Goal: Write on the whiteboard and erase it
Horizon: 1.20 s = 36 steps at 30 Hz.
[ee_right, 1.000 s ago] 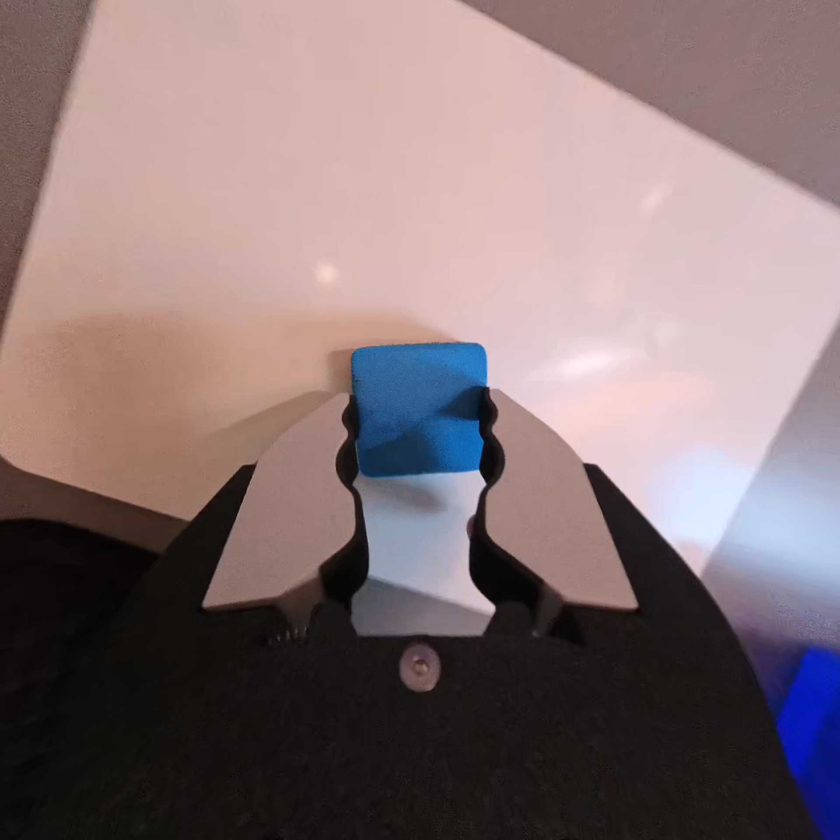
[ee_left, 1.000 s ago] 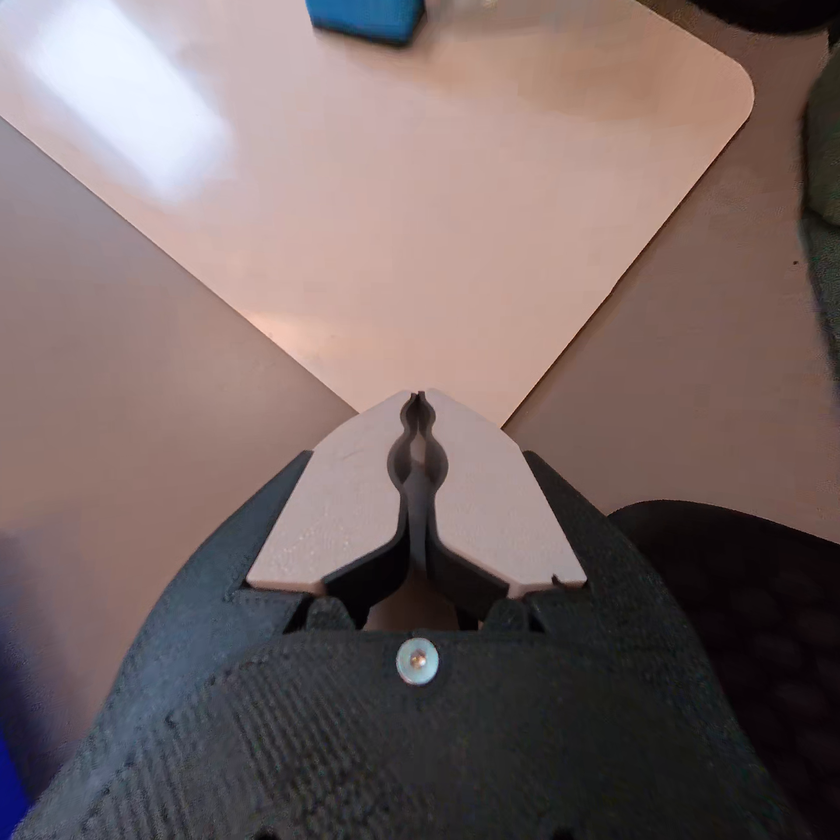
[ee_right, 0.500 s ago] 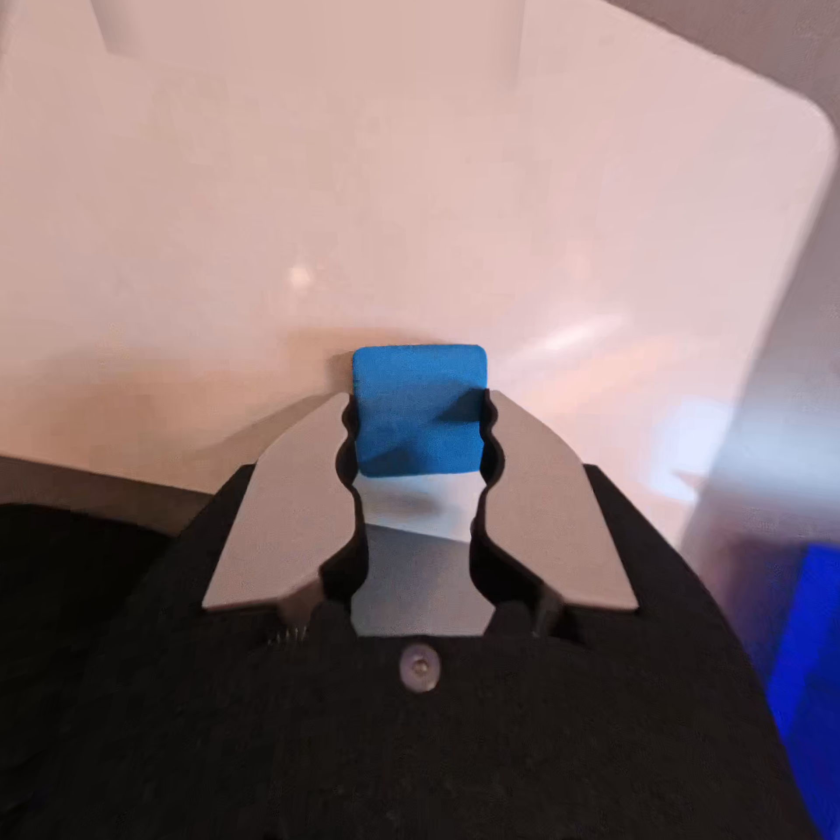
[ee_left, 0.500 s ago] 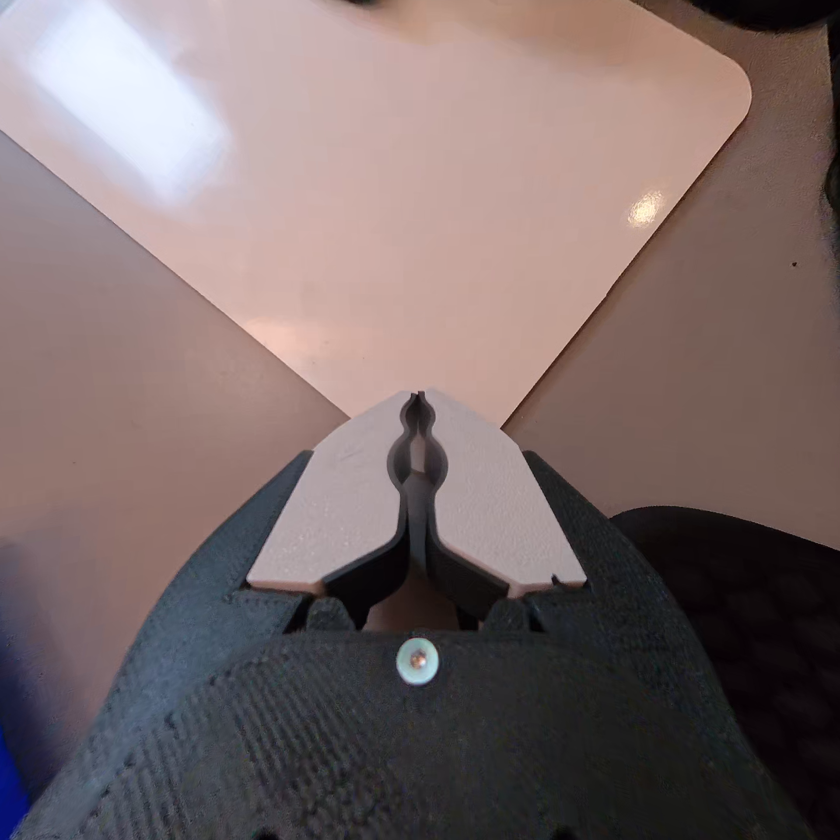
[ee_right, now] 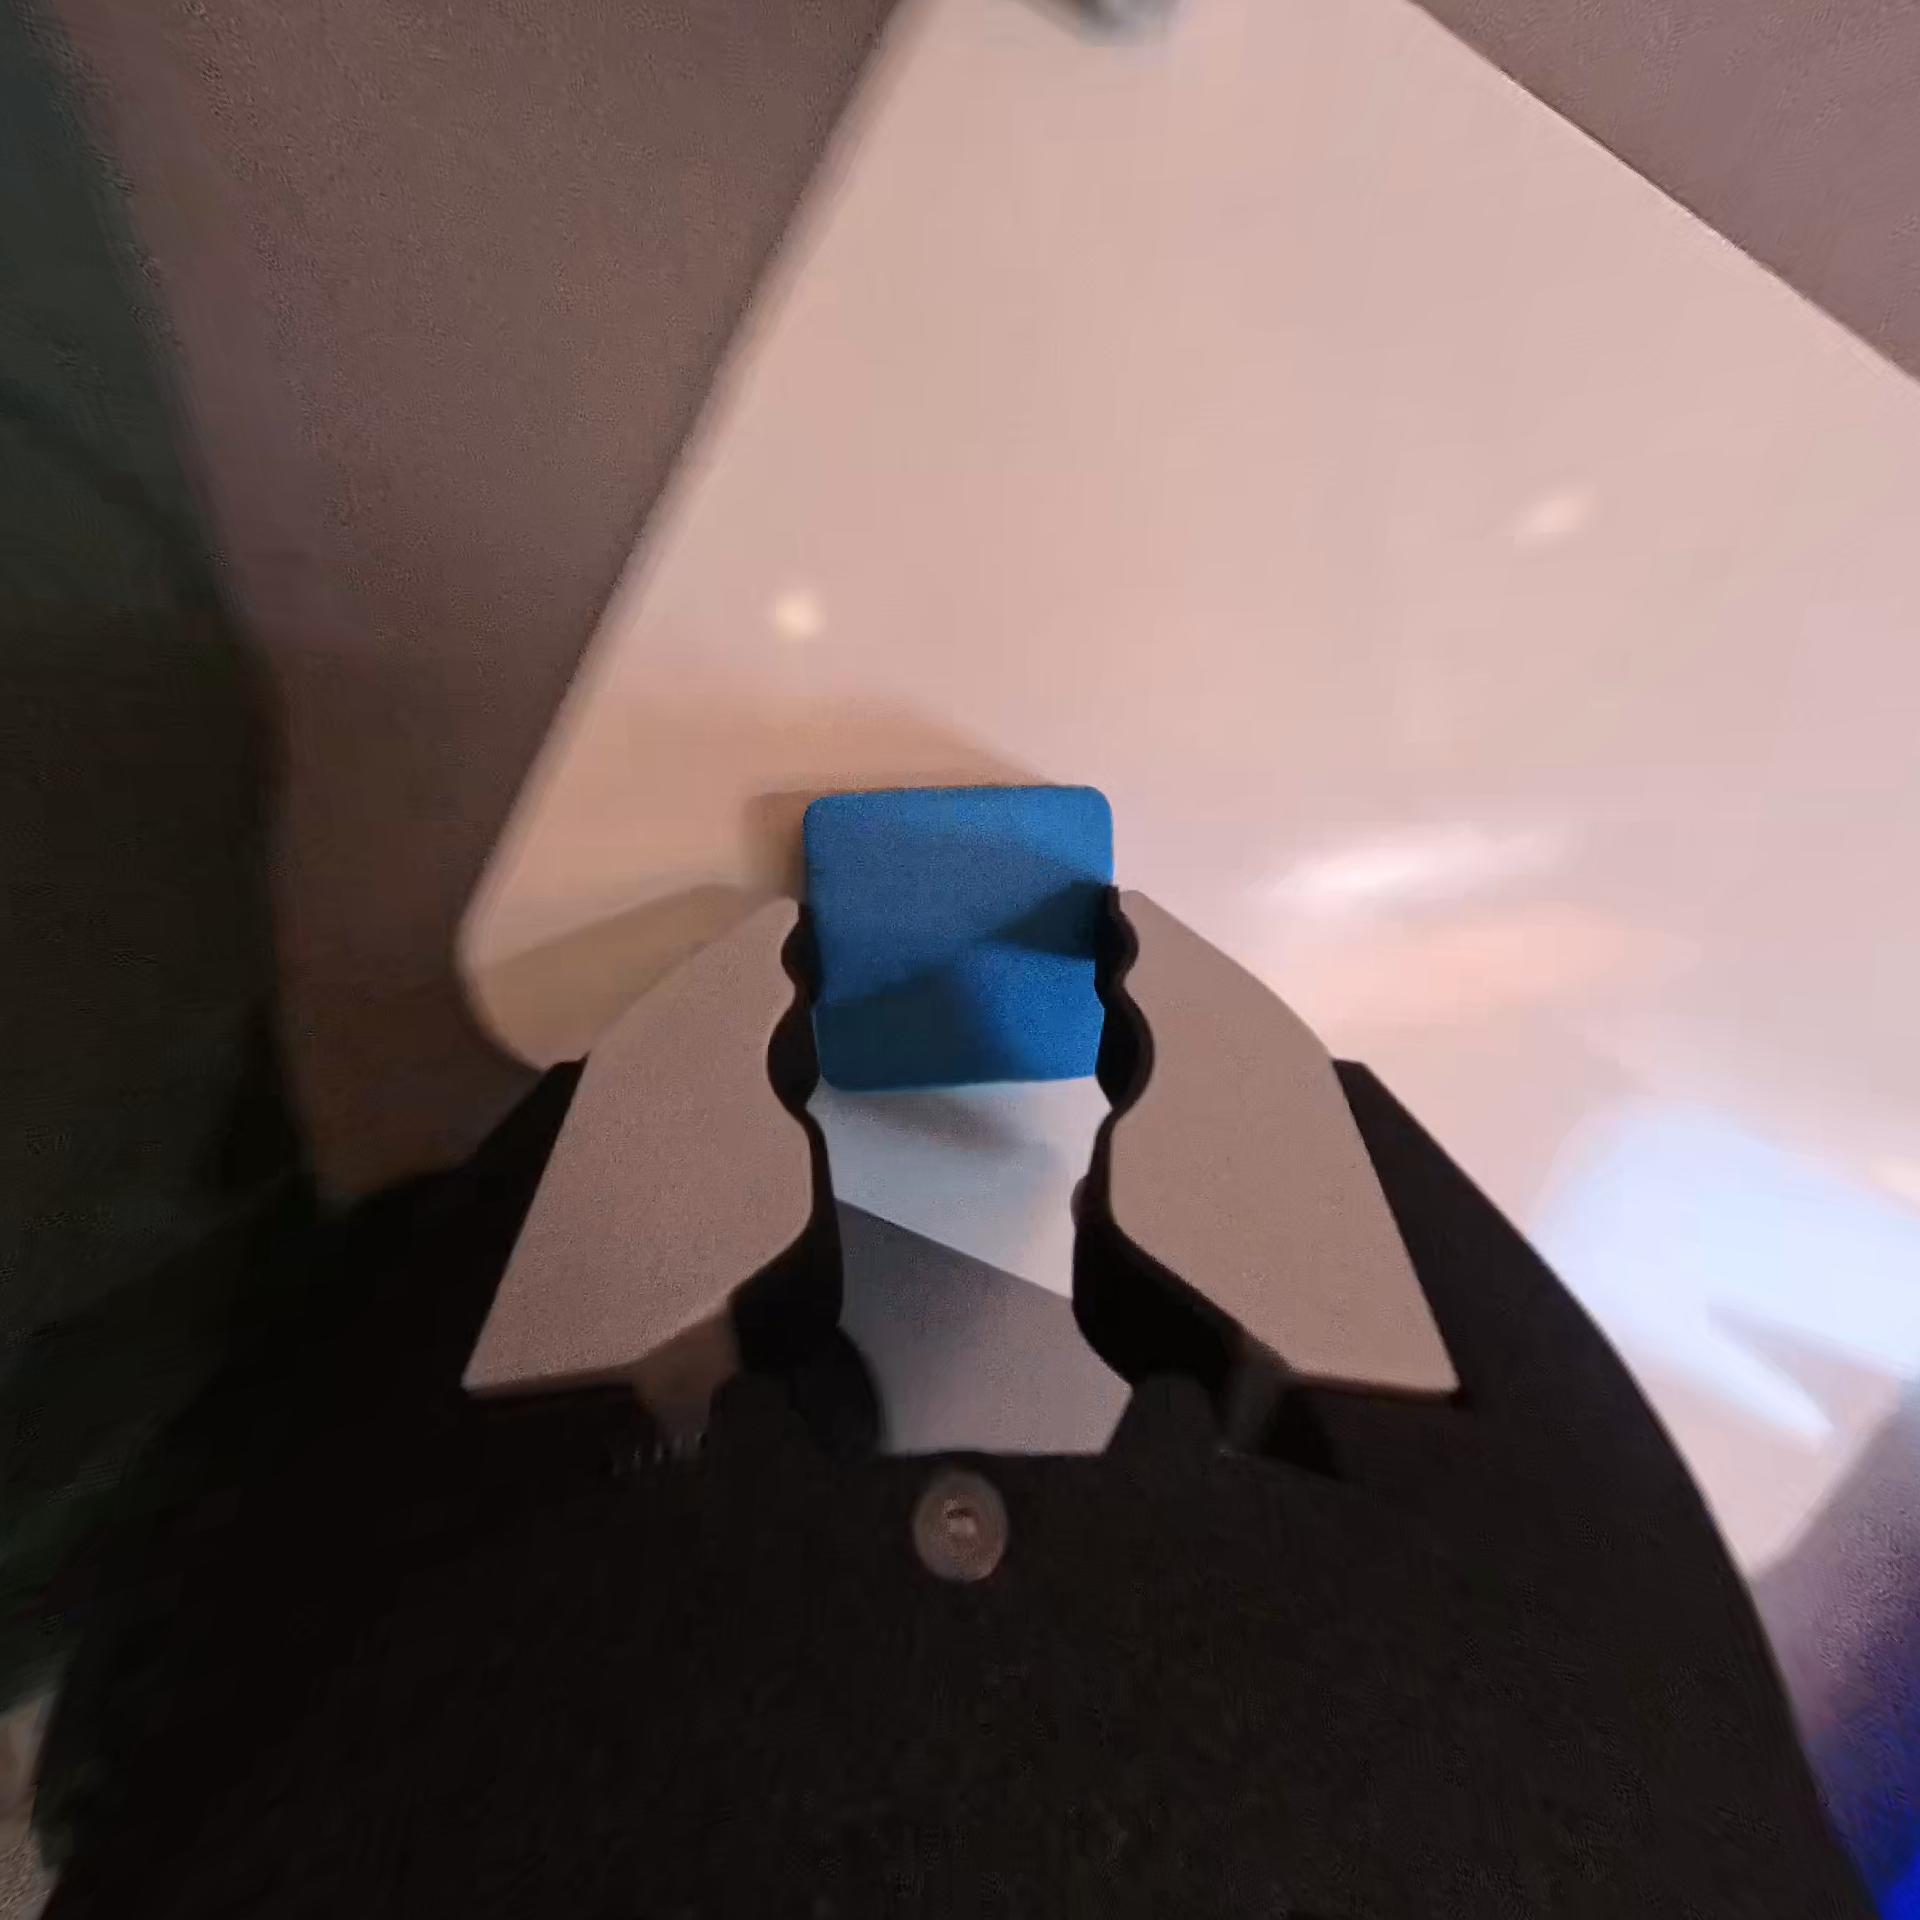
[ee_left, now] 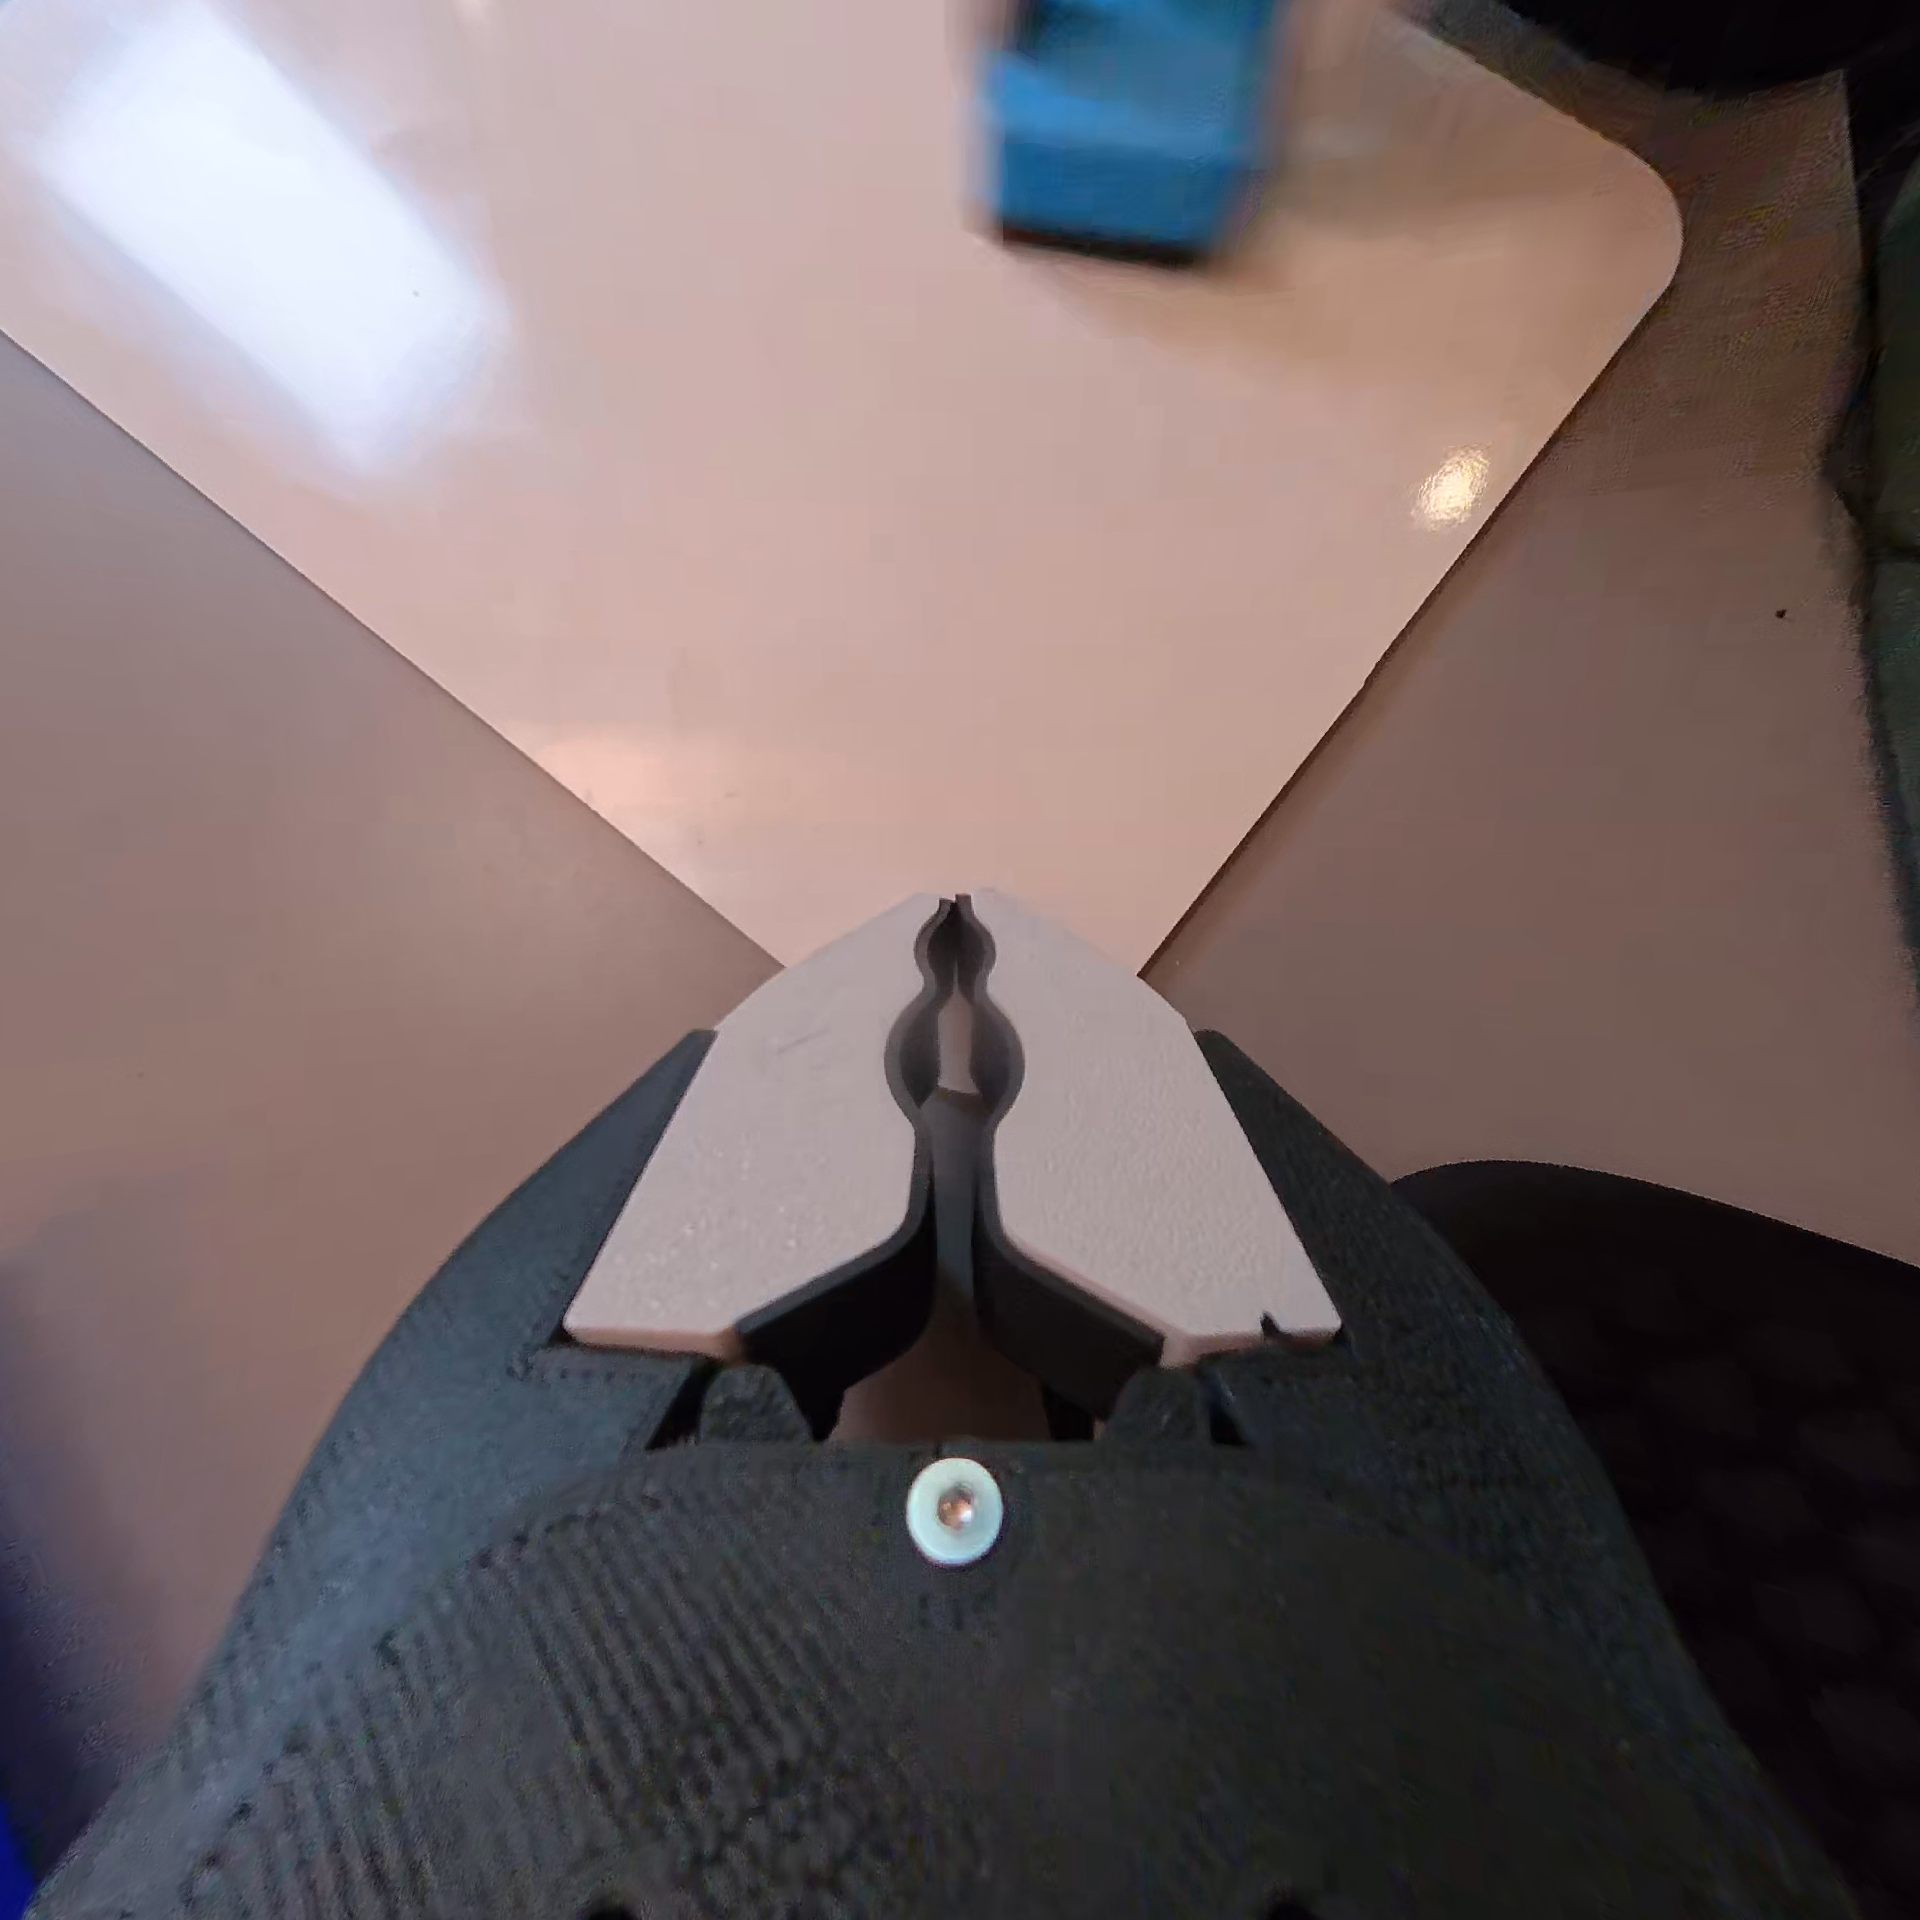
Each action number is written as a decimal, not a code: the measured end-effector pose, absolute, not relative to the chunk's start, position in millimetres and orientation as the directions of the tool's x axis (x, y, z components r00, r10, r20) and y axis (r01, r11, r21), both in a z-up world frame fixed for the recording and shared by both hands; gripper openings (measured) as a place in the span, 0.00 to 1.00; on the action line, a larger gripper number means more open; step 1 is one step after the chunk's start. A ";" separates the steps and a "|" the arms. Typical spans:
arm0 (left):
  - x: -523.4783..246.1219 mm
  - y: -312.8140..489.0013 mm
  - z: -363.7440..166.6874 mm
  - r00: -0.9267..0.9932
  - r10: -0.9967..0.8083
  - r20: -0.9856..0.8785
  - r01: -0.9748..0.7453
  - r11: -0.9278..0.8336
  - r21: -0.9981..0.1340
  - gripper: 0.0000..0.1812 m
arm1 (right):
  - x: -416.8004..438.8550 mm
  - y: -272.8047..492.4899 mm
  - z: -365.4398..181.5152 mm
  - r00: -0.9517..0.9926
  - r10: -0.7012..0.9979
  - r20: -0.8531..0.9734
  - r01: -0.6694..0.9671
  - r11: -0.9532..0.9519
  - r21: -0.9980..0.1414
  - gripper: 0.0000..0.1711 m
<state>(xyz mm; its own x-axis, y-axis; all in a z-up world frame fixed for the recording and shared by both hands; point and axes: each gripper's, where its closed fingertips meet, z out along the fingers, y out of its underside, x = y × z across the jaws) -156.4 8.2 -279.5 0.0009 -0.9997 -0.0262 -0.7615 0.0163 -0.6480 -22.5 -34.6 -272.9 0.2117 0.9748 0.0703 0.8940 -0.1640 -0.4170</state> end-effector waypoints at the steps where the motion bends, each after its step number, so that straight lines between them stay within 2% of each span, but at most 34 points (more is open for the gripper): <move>1: -156.3 8.3 -279.6 0.001 -1.000 -0.027 -0.761 0.017 -0.648 0.00 | 6.6 4.5 -273.3 0.327 0.940 0.094 0.874 -0.264 -0.408 0.31; 4: -156.1 8.4 -279.5 0.003 -1.000 -0.031 -0.762 0.017 -0.647 0.00 | 100.8 105.7 -273.7 0.633 0.768 0.096 0.730 -0.551 -0.405 0.31; 6: -155.4 8.8 -279.5 0.008 -1.000 -0.027 -0.760 0.012 -0.650 0.00 | 106.2 117.1 -273.4 0.654 0.754 0.057 0.704 -0.581 -0.408 0.30; 8: -154.6 8.8 -279.5 0.010 -1.000 -0.025 -0.760 0.009 -0.650 0.00 | 64.0 88.6 -273.8 0.531 0.844 0.071 0.787 -0.461 -0.410 0.30; 11: -154.2 8.9 -279.4 0.010 -1.000 -0.021 -0.760 0.006 -0.650 0.00 | -34.6 -13.6 -271.9 0.230 0.973 -0.013 0.874 -0.212 -0.437 0.30; 13: -154.3 7.9 -279.6 0.005 -1.000 -0.020 -0.760 0.009 -0.650 0.00 | -75.6 -66.1 -272.6 0.046 0.999 0.028 0.905 -0.030 -0.425 0.31; 14: -154.2 7.5 -279.6 0.003 -1.000 -0.021 -0.760 0.011 -0.650 0.00 | -81.9 -67.6 -273.2 0.009 0.998 0.064 0.911 0.018 -0.413 0.31; 16: -154.0 7.2 -279.5 0.001 -1.000 -0.025 -0.760 0.016 -0.650 0.00 | -69.7 -18.7 -273.1 0.146 0.987 0.060 0.902 -0.108 -0.418 0.30; 20: -154.0 7.3 -279.5 0.001 -1.000 -0.028 -0.760 0.017 -0.650 0.00 | 21.5 150.0 -274.2 0.544 0.832 0.106 0.788 -0.463 -0.406 0.30; 23: -153.8 7.5 -279.6 0.002 -1.000 -0.023 -0.758 0.014 -0.652 0.00 | 24.4 203.5 -274.5 0.604 0.790 0.104 0.751 -0.520 -0.407 0.30; 26: -153.6 7.8 -279.6 0.002 -1.000 -0.017 -0.756 0.010 -0.654 0.00 | -40.4 179.9 -274.6 0.485 0.868 0.105 0.812 -0.403 -0.423 0.30; 32: -154.5 3.8 -279.7 -0.027 -1.000 -0.012 -0.749 0.028 -0.662 0.00 | -142.6 30.5 -274.3 0.145 0.985 0.088 0.895 -0.093 -0.437 0.30; 34: -153.7 4.2 -279.5 -0.015 -1.000 -0.004 -0.751 0.014 -0.661 0.00 | -136.6 42.8 -274.2 0.153 0.985 0.075 0.887 -0.104 -0.450 0.30; 36: -152.7 3.9 -279.5 -0.013 -1.000 -0.009 -0.751 0.016 -0.660 0.00 | -107.0 102.3 -274.4 0.281 0.954 0.103 0.877 -0.212 -0.431 0.30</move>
<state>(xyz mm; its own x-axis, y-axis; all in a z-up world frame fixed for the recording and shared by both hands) -152.7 3.9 -279.5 -0.0135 -0.9999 -0.0093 -0.7513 0.0163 -0.6598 -107.0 102.3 -274.4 0.2815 0.9540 0.1035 0.8769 -0.2119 -0.4314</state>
